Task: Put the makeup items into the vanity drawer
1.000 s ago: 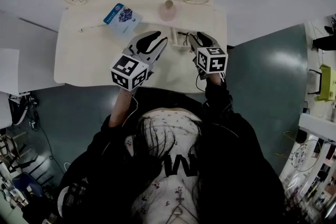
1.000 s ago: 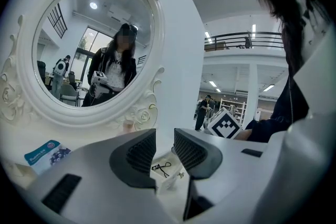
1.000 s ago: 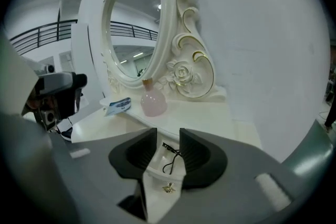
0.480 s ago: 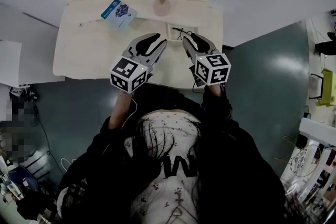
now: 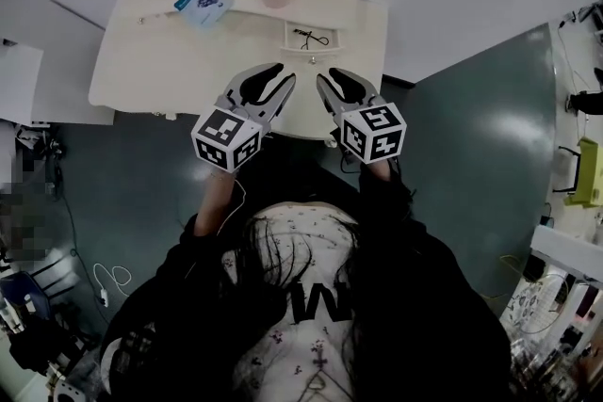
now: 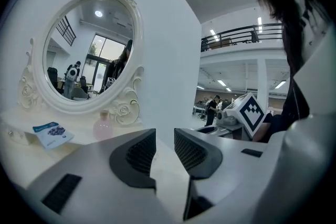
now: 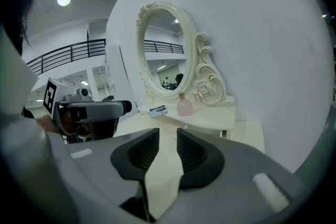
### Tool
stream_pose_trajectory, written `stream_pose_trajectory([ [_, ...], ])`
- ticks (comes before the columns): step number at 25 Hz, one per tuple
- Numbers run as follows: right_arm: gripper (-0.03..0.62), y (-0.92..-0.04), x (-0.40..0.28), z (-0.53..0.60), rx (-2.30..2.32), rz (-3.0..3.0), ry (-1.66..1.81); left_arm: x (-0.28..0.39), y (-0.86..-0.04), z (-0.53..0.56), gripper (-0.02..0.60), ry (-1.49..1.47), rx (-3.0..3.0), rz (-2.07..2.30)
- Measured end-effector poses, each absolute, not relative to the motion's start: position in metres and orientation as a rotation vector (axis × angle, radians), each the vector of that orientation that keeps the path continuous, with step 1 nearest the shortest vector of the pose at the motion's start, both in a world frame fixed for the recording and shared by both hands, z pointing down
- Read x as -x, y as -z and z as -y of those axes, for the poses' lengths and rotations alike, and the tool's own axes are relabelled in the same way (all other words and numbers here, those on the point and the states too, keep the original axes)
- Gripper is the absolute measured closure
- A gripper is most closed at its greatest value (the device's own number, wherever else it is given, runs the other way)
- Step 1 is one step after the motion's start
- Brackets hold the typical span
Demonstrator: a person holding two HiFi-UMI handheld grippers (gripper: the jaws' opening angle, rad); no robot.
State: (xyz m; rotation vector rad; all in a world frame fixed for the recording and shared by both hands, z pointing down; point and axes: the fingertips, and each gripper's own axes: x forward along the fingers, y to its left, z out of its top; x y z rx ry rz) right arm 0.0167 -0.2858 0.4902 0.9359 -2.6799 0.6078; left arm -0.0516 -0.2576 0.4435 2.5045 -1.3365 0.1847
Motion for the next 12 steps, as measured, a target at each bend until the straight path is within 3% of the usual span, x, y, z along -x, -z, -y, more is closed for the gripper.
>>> stream_pose_trajectory([
  [12, 0.511, -0.503, -0.043, 0.211, -0.770, 2.724, -0.635, 0.016, -0.461, 0.175, 0.472, -0.233, -2.393, 1.457],
])
